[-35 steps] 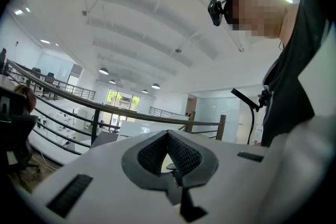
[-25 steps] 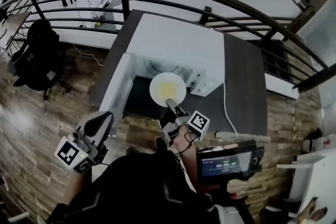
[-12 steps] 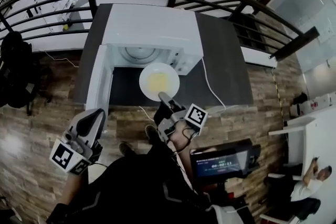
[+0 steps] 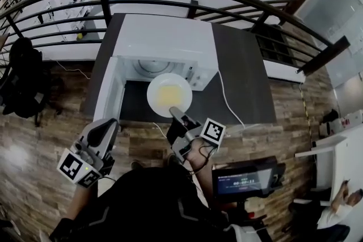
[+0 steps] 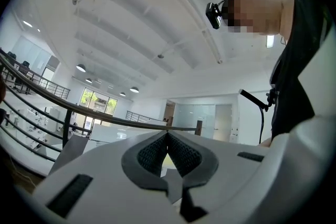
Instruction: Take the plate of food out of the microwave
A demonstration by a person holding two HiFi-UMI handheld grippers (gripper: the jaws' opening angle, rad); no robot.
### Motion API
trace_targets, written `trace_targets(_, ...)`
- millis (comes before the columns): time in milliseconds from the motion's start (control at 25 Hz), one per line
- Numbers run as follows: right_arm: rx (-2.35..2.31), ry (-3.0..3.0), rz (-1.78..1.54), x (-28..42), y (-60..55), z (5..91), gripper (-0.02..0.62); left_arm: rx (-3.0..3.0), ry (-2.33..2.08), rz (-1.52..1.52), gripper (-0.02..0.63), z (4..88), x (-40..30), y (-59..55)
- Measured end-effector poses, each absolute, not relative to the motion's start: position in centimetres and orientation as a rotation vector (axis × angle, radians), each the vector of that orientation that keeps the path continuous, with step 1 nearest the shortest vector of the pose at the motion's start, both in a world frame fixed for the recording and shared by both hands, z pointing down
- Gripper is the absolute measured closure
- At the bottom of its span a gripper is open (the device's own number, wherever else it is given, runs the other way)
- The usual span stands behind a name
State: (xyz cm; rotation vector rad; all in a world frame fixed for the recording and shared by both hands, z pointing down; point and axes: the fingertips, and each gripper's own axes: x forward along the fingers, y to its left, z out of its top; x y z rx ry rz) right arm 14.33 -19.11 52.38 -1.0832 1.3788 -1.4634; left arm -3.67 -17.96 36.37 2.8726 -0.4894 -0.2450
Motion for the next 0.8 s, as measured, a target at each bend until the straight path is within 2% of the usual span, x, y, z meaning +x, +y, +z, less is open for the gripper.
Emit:
trace_targets(280,-1.021,1.48,-1.476,15.2,-18.9,50.7,0.574,2.903,-0.517,-0.105,0.603,38.7,-0.9,-17.7)
trace_targets(800,-0.981,1.499,-1.517,16.6,-18.9,50.5,0.574,2.895,-0.525,-0.071,0.603,38.7,2.0,-17.8)
